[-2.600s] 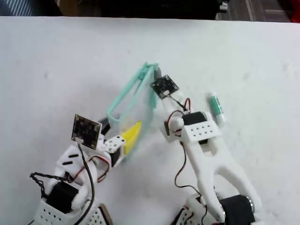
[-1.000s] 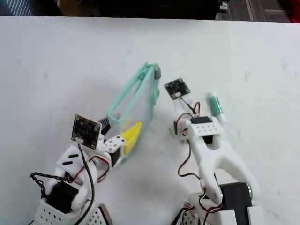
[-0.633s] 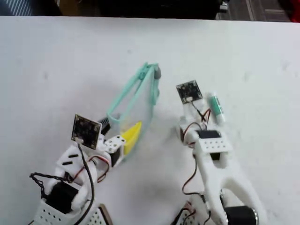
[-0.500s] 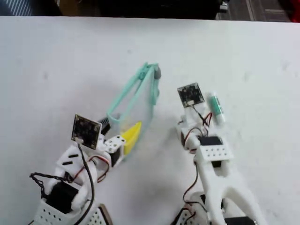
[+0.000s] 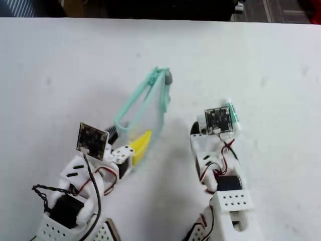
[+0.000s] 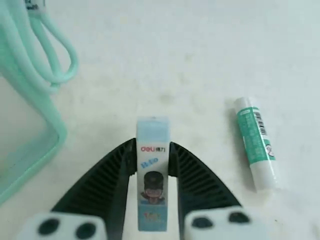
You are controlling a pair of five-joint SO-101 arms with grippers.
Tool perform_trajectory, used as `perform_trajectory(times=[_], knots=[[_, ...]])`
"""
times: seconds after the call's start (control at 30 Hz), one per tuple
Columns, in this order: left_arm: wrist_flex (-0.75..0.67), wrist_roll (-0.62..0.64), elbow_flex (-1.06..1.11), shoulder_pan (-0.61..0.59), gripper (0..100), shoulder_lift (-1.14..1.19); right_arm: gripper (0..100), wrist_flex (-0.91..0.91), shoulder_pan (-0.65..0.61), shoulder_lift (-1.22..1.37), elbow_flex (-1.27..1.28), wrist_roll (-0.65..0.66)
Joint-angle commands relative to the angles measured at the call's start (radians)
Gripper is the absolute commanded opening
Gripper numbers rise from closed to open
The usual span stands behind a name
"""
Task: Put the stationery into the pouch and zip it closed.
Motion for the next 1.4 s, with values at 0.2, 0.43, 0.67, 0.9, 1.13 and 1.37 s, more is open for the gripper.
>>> perform_trajectory(times=[0.2, 0.43, 0.67, 0.9, 1.13, 1.37], knots=[[-0.005, 0.002, -0.006, 0.013, 24, -0.010, 1.6, 0.030, -0.036, -0.027, -0.011, 0.118], [0.005, 0.009, -0.006, 0.013, 24, -0.010, 1.6, 0.030, 0.019, -0.027, -0.006, 0.114], [0.037, 0.005, -0.014, 0.013, 26, -0.010, 1.6, 0.030, 0.013, -0.027, -0.006, 0.117], [0.037, 0.005, -0.014, 0.015, 28, -0.010, 1.6, 0.030, 0.013, -0.025, -0.006, 0.117], [0.034, 0.005, -0.014, 0.015, 28, -0.010, 1.6, 0.030, 0.030, -0.027, -0.006, 0.118], [0.034, 0.005, -0.014, 0.015, 28, -0.010, 1.6, 0.030, 0.024, -0.025, -0.006, 0.118]])
